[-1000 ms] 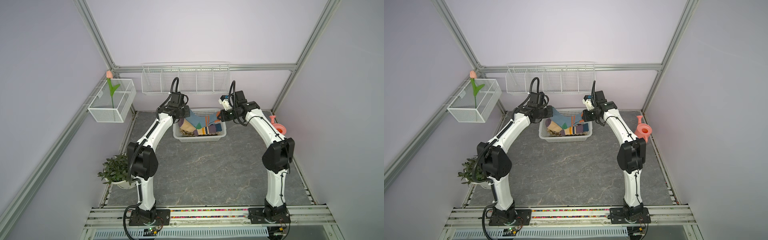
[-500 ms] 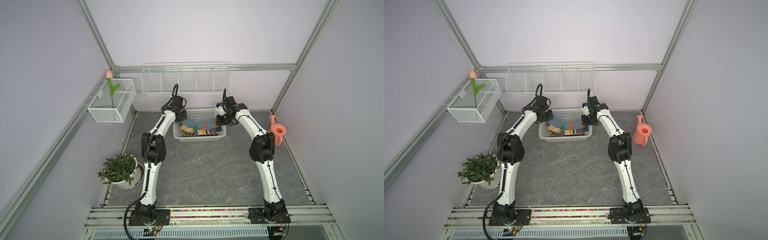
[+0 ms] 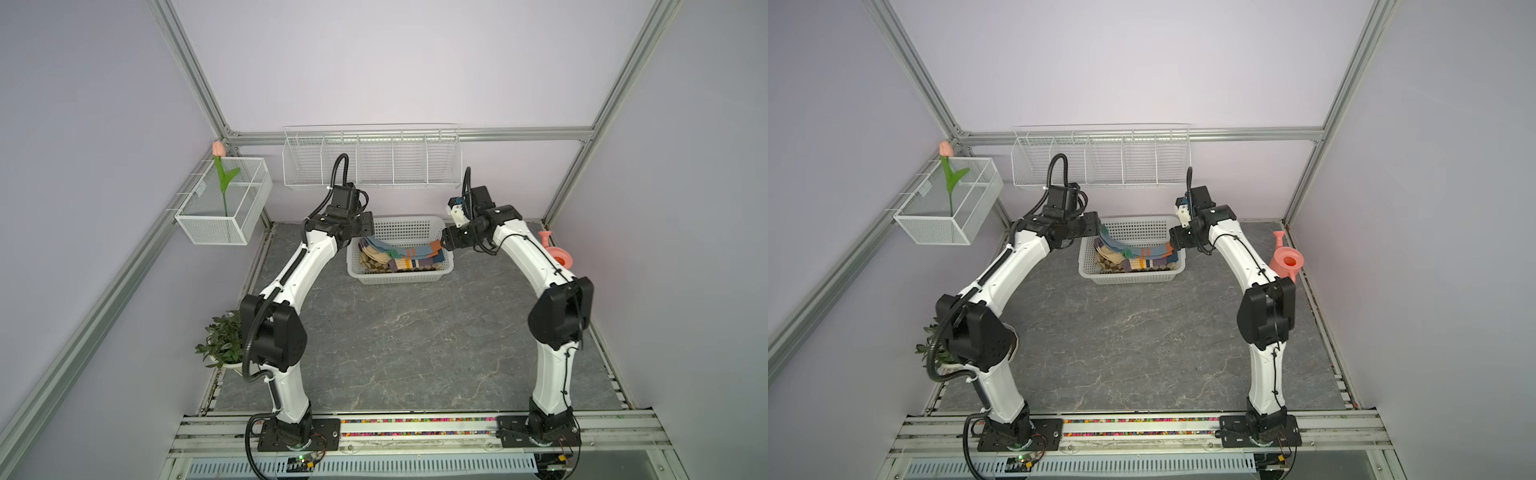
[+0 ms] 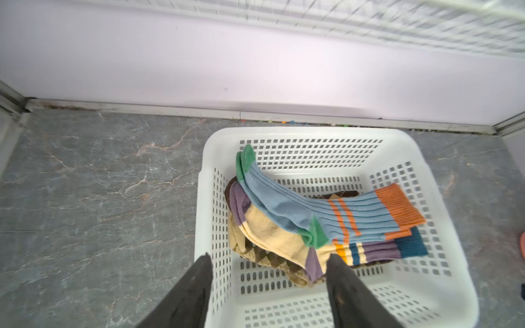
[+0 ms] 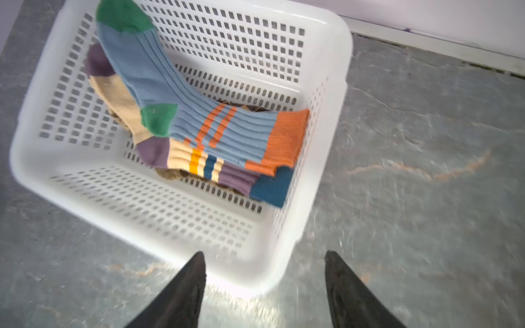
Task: Place the socks together as a pair
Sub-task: Place a pair of socks in the bin, then reset both arms
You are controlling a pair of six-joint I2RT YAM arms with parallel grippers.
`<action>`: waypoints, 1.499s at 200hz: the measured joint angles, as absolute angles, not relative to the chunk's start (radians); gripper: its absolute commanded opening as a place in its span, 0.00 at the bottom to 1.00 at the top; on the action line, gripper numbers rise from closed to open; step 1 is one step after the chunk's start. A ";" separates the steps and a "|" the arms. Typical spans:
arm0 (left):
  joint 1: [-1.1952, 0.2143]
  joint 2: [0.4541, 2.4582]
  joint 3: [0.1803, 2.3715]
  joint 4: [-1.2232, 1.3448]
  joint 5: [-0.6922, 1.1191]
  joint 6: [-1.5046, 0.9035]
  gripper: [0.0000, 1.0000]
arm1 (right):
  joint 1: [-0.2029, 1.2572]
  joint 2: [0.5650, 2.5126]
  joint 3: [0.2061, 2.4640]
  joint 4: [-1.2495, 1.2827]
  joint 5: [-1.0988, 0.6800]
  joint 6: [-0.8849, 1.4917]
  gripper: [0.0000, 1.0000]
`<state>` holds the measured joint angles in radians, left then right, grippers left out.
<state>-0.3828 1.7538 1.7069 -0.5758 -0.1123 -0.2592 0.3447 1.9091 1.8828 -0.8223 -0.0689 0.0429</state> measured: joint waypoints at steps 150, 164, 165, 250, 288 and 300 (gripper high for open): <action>-0.294 1.488 0.571 0.447 -0.707 -0.011 0.92 | 0.025 1.353 0.384 0.462 0.202 0.019 0.89; -0.289 1.560 0.580 0.490 -0.717 0.020 1.00 | -0.012 1.427 0.370 0.597 0.185 0.023 0.89; -0.288 1.565 0.580 0.492 -0.717 0.022 0.99 | -0.014 1.430 0.369 0.603 0.184 0.023 0.89; -0.022 1.513 0.395 0.751 -0.212 -0.019 0.99 | -0.011 1.549 0.254 1.049 0.194 0.028 0.88; -0.023 1.513 0.414 0.748 -0.125 -0.014 0.99 | -0.003 1.549 0.255 1.100 0.190 0.020 0.88; -0.023 1.513 0.415 0.747 -0.115 -0.014 0.99 | -0.003 1.549 0.257 1.098 0.186 0.018 0.88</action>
<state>-0.0227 1.5127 0.4152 0.7467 -0.1146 -0.0139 -0.0029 1.5494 0.2565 1.0981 0.1860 0.0177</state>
